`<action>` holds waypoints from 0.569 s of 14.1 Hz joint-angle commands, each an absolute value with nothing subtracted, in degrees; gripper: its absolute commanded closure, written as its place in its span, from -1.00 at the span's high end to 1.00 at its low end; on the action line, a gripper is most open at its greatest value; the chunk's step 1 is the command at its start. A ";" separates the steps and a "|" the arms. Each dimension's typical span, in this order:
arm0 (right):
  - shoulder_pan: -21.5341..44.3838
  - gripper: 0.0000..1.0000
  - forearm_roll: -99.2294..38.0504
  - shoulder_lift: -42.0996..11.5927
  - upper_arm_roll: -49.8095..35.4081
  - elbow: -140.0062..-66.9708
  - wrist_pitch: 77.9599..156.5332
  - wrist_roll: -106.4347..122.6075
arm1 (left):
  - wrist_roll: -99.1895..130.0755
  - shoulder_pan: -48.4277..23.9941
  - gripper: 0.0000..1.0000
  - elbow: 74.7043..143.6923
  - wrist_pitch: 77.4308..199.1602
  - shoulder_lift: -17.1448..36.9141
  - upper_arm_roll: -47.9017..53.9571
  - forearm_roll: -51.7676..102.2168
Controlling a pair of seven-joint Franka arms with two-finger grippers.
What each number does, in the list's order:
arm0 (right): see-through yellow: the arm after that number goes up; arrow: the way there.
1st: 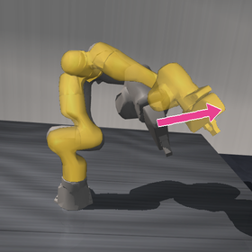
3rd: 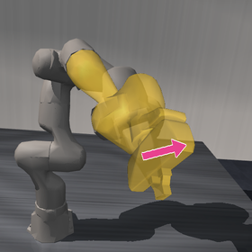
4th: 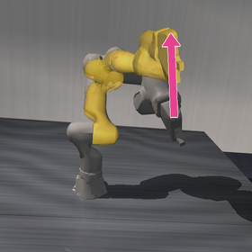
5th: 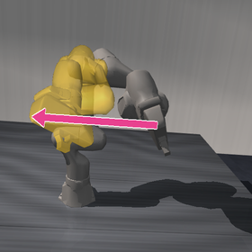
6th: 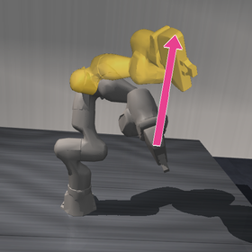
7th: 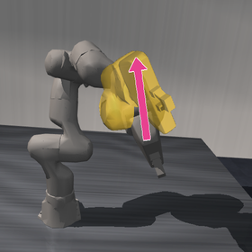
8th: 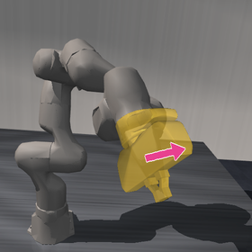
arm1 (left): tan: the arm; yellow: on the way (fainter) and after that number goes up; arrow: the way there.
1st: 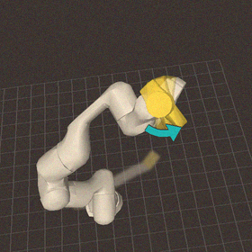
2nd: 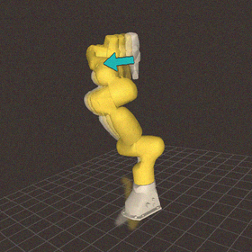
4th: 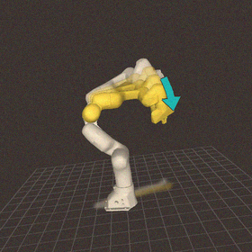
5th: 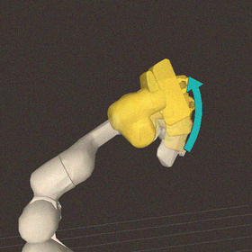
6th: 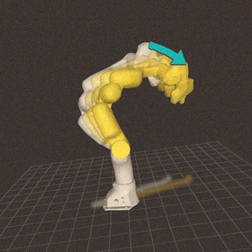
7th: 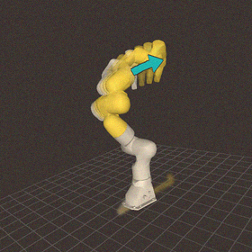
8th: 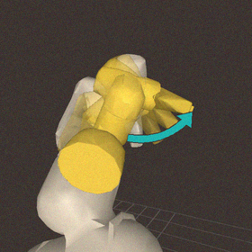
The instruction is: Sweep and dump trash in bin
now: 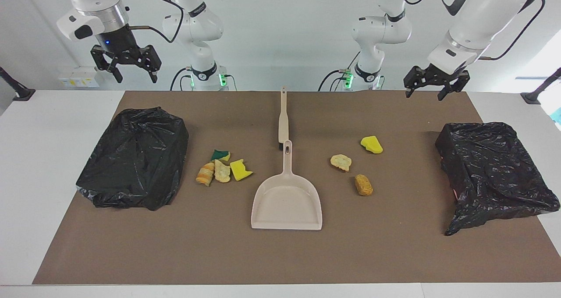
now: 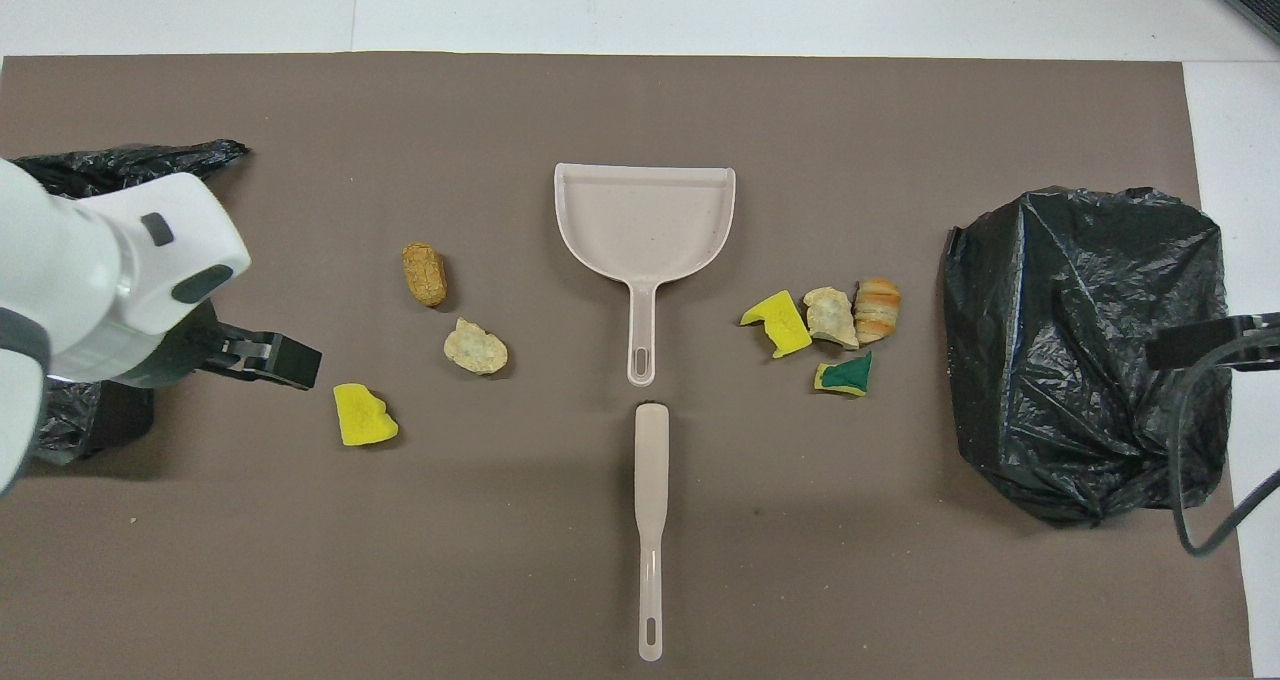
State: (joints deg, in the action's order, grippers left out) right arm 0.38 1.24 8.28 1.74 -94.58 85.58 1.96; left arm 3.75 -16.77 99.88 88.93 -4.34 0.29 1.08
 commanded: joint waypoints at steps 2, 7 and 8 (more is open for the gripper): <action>0.09 1.00 0.79 9.32 1.67 -95.10 84.73 3.25 | 10.44 -23.89 1.00 106.95 93.59 -8.69 -0.35 1.23; 0.00 1.00 1.05 9.49 1.85 -95.10 84.20 3.25 | 16.24 -30.31 1.00 112.49 97.98 -9.84 -0.35 2.72; 0.00 1.00 1.05 9.49 1.76 -95.18 84.37 3.25 | 18.96 -32.06 1.00 113.46 100.87 -9.58 -0.35 3.25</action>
